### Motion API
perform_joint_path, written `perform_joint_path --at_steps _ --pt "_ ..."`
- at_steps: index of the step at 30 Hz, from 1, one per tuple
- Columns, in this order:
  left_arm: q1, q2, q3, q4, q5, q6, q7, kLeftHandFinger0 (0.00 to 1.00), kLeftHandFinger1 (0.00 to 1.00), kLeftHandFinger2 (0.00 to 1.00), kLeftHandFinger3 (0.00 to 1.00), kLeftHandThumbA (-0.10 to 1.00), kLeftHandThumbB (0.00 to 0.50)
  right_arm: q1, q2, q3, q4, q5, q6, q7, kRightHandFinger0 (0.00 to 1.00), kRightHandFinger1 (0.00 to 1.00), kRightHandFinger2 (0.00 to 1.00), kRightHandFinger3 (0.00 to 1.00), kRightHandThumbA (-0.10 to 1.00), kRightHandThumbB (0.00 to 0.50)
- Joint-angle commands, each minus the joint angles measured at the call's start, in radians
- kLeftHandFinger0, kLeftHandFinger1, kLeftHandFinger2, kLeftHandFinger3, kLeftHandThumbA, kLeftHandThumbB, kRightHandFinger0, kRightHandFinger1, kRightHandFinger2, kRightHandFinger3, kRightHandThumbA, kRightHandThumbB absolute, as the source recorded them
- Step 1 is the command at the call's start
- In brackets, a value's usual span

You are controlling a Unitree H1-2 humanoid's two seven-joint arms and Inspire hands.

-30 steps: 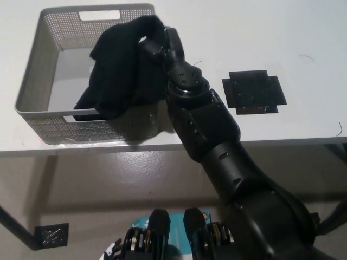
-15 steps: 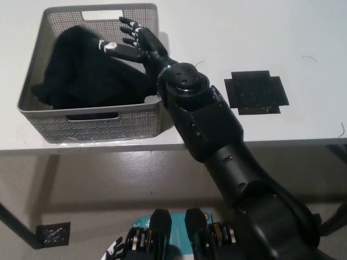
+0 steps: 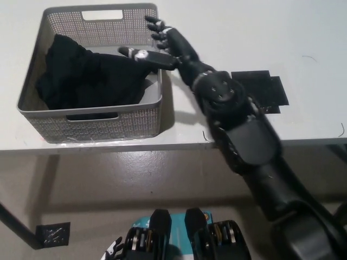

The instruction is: Use the right hand to pick up a t shirt on the right hand side and place it into a contianer on the left side

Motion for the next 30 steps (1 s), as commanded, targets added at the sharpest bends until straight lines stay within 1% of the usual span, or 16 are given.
perform_joint_path --at_steps 1,3,5,8,10,11,12,13,14,19,20,22,25,27,29,30 --pt "0.021 -0.038 -0.044 0.006 -0.006 -0.033 -0.049 0.79 0.85 0.95 1.0 1.0 0.202 0.013 -0.171 0.09 -0.347 -0.188 -0.079 0.077 1.0 1.0 1.0 1.0 1.0 0.331" --pt "0.024 -0.029 -0.032 0.01 -0.015 -0.044 -0.047 0.76 0.83 0.94 1.0 1.0 0.202 0.104 -0.279 0.079 -0.569 -0.218 -0.038 0.103 1.0 1.0 1.0 1.0 1.0 0.314" --pt "0.03 -0.021 -0.025 0.006 -0.017 -0.046 -0.048 0.78 0.86 0.95 1.0 1.0 0.203 0.202 -0.347 0.055 -0.711 -0.221 -0.039 0.117 1.0 1.0 1.0 1.0 0.99 0.298" --pt "0.036 -0.016 -0.015 0.009 -0.006 -0.043 -0.035 0.76 0.85 0.95 1.0 1.0 0.207 0.36 -0.444 0.015 -0.883 -0.219 -0.046 0.137 1.0 1.0 1.0 1.0 0.97 0.245" --pt "0.037 -0.014 -0.01 0.016 0.005 -0.04 -0.026 0.76 0.87 0.97 1.0 1.0 0.214 0.426 -0.483 0.005 -0.933 -0.243 -0.066 0.131 1.0 1.0 1.0 1.0 0.97 0.211" --pt "0.041 -0.014 -0.007 0.019 0.004 -0.041 -0.024 0.76 0.87 0.97 1.0 1.0 0.215 0.439 -0.488 0.007 -0.943 -0.252 -0.068 0.127 1.0 1.0 1.0 1.0 0.97 0.21" --pt "0.047 -0.016 -0.002 0.024 -0.004 -0.041 -0.024 0.76 0.88 0.97 1.0 1.0 0.221 0.544 -0.507 -0.035 -0.988 -0.239 -0.139 0.099 1.0 1.0 1.0 1.0 0.87 0.157" --pt "0.049 -0.015 0.002 0.026 -0.015 -0.041 -0.028 0.77 0.88 0.98 1.0 1.0 0.225 0.629 -0.52 -0.069 -1.021 -0.233 -0.194 0.073 1.0 1.0 1.0 1.0 0.82 0.132" --pt "0.052 -0.015 0.005 0.03 -0.015 -0.052 -0.022 0.75 0.85 0.95 1.0 1.0 0.212 0.71 -0.525 -0.097 -1.046 -0.225 -0.247 0.047 1.0 1.0 1.0 1.0 0.75 0.106" --pt "0.06 -0.016 0.014 0.05 -0.012 -0.073 -0.006 0.75 0.87 0.96 1.0 1.0 0.192 0.984 -0.527 -0.162 -1.063 -0.262 -0.419 -0.047 1.0 1.0 1.0 1.0 0.78 0.059" --pt "0.061 -0.02 0.018 0.066 -0.015 -0.089 0.001 0.76 0.88 0.98 1.0 1.0 0.195 1.165 -0.521 -0.216 -1.012 -0.26 -0.546 -0.103 1.0 1.0 1.0 1.0 0.75 0.069" --pt "0.06 -0.023 0.024 0.074 -0.017 -0.094 0.005 0.76 0.9 0.99 1.0 1.0 0.209 1.277 -0.51 -0.249 -0.944 -0.274 -0.622 -0.147 1.0 1.0 1.0 1.0 0.75 0.063" --pt "0.064 -0.021 0.024 0.074 -0.017 -0.1 0.019 0.76 0.9 1.0 1.0 1.0 0.193 1.373 -0.497 -0.269 -0.849 -0.252 -0.684 -0.159 1.0 1.0 1.0 1.0 0.73 0.043" --pt "0.057 -0.014 0.026 0.068 -0.033 -0.1 0.039 0.8 0.92 1.0 1.0 1.0 0.176 1.432 -0.485 -0.263 -0.722 -0.24 -0.728 -0.167 1.0 1.0 1.0 1.0 0.73 0.05" --pt "0.056 -0.005 0.025 0.053 -0.058 -0.1 0.052 0.9 0.99 1.0 1.0 1.0 0.137 1.465 -0.469 -0.241 -0.599 -0.246 -0.761 -0.18 1.0 1.0 1.0 1.0 0.73 0.05" --pt "0.056 -0.007 0.024 0.05 -0.066 -0.1 0.057 0.92 1.0 1.0 1.0 1.0 0.139 1.466 -0.466 -0.237 -0.566 -0.245 -0.769 -0.182 1.0 1.0 1.0 1.0 0.73 0.05"
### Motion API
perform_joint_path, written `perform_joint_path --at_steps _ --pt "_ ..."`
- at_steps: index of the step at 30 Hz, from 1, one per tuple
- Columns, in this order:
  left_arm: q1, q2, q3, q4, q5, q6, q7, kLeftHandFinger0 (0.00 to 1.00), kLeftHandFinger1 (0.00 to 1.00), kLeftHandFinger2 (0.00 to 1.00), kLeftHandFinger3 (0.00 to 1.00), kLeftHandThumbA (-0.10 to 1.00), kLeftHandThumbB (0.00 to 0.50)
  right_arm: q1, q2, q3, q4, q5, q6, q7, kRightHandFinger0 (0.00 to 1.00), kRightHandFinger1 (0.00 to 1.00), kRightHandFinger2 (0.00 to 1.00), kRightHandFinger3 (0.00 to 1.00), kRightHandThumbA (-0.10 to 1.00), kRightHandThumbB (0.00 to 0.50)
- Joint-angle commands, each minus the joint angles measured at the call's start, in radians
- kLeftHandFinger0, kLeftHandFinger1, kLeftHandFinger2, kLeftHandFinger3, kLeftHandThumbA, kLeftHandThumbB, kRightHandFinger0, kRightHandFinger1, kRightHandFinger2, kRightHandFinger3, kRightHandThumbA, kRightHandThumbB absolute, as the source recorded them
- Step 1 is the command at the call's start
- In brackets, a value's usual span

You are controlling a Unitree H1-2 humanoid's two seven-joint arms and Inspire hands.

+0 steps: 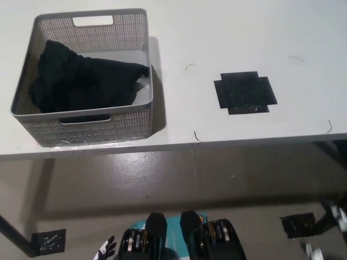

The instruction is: Use the right hand to pick up a t shirt on the right hand side and place it into a contianer on the left side

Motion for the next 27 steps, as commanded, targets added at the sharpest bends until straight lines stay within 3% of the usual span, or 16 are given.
perform_joint_path --at_steps 1,4,6,7,9,10,12,15,18,19,21,22,27 --pt "0.054 -0.008 -0.018 0.013 -0.06 -0.085 0.054 0.98 1.0 1.0 1.0 1.0 0.161 0.228 -0.025 -0.098 0.181 -0.111 -0.58 -0.176 1.0 1.0 1.0 1.0 0.73 0.052" --pt "0.049 -0.02 0.001 0.001 -0.092 -0.085 0.053 1.0 1.0 1.0 1.0 1.0 0.182 0.216 -0.003 -0.056 0.347 -0.148 -0.625 -0.212 1.0 1.0 1.0 1.0 0.74 0.056" --pt "0.037 -0.024 0.006 0.001 -0.112 -0.085 0.03 1.0 1.0 1.0 1.0 1.0 0.188 0.212 0.017 -0.056 0.388 -0.133 -0.63 -0.213 1.0 1.0 1.0 1.0 0.86 0.067" --pt "0.029 -0.024 0.002 0.012 -0.101 -0.085 0.041 1.0 1.0 1.0 1.0 1.0 0.197 0.208 0.02 -0.037 0.414 -0.134 -0.635 -0.217 1.0 1.0 1.0 1.0 1.0 0.089" --pt "0.021 -0.021 0.005 0.02 -0.101 -0.085 0.043 1.0 1.0 1.0 1.0 1.0 0.219 0.198 0.025 -0.005 0.44 -0.095 -0.637 -0.191 1.0 1.0 1.0 1.0 1.0 0.101" --pt "0.02 -0.021 0.008 0.021 -0.099 -0.085 0.051 1.0 1.0 1.0 1.0 1.0 0.215 0.19 0.029 0.015 0.455 -0.094 -0.637 -0.186 1.0 1.0 1.0 1.0 1.0 0.143" --pt "0.013 -0.02 0.012 0.025 -0.095 -0.085 0.062 1.0 1.0 1.0 1.0 1.0 0.211 0.178 0.034 0.029 0.448 -0.118 -0.637 -0.181 1.0 1.0 1.0 1.0 1.0 0.139" --pt "0.014 -0.018 0.02 0.025 -0.104 -0.085 0.055 1.0 1.0 1.0 1.0 1.0 0.23 0.163 0.05 0.053 0.439 -0.126 -0.637 -0.189 1.0 1.0 1.0 1.0 1.0 0.182" --pt "0.007 -0.019 0.022 0.032 -0.11 -0.085 0.046 1.0 1.0 1.0 1.0 1.0 0.238 0.17 0.076 0.055 0.416 -0.093 -0.637 -0.195 1.0 1.0 1.0 1.0 1.0 0.166" --pt "0.002 -0.016 0.019 0.035 -0.099 -0.085 0.048 1.0 1.0 1.0 1.0 1.0 0.206 0.177 0.115 0.035 0.386 -0.008 -0.637 -0.158 1.0 1.0 1.0 1.0 1.0 0.152" --pt "-0.008 -0.014 0.018 0.04 -0.093 -0.085 0.052 1.0 1.0 1.0 1.0 1.0 0.21 0.179 0.142 0.021 0.376 0.009 -0.637 -0.156 1.0 1.0 1.0 1.0 1.0 0.141" --pt "-0.012 -0.016 0.02 0.045 -0.086 -0.085 0.056 1.0 1.0 1.0 1.0 1.0 0.233 0.186 0.16 0.017 0.368 -0.012 -0.637 -0.176 1.0 1.0 1.0 1.0 1.0 0.101" --pt "-0.019 -0.016 0.032 0.031 -0.096 -0.085 0.053 1.0 1.0 1.0 1.0 1.0 0.218 0.156 0.15 0.047 0.371 -0.112 -0.637 -0.244 1.0 1.0 1.0 1.0 1.0 0.11"
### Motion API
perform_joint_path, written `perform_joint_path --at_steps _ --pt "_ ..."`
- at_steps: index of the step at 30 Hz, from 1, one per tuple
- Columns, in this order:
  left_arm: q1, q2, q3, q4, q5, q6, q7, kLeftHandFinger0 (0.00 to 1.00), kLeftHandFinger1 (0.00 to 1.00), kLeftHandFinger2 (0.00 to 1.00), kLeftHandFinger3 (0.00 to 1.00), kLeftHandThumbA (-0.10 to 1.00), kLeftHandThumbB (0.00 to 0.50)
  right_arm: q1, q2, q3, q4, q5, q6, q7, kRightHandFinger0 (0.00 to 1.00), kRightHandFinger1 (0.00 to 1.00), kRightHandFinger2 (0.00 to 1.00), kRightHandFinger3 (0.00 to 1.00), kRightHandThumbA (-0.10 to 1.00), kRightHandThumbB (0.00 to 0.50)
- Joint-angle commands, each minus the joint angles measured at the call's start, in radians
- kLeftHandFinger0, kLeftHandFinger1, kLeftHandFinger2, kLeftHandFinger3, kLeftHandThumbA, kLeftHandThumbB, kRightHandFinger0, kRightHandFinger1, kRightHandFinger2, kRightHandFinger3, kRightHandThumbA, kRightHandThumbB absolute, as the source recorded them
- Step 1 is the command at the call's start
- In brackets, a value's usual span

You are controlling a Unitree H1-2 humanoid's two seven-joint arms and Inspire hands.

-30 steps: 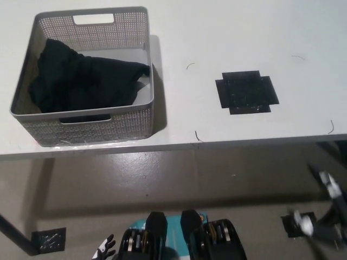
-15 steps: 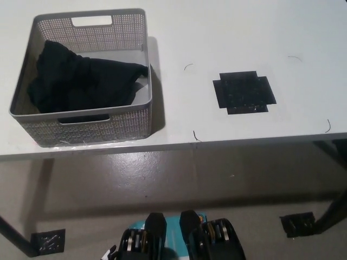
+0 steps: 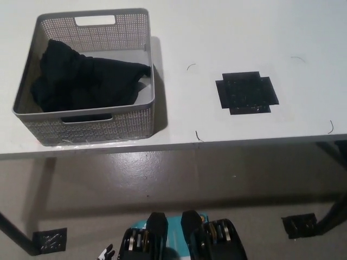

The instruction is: Use the right hand to pick up a t shirt on the right hand side and place it into a contianer on the left side

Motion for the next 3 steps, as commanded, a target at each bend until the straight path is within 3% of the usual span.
perform_joint_path --at_steps 1,3 --pt "-0.02 -0.002 0.017 -0.026 -0.057 -0.079 0.048 1.0 1.0 1.0 1.0 1.0 0.201 -0.025 -0.017 0.011 -0.018 -0.072 -0.212 -0.145 1.0 1.0 1.0 1.0 1.0 0.118" --pt "-0.032 0.0 0.018 -0.023 -0.053 -0.079 0.051 1.0 1.0 1.0 1.0 1.0 0.214 -0.041 -0.018 0.005 -0.005 -0.073 -0.212 -0.149 1.0 1.0 1.0 1.0 1.0 0.131"
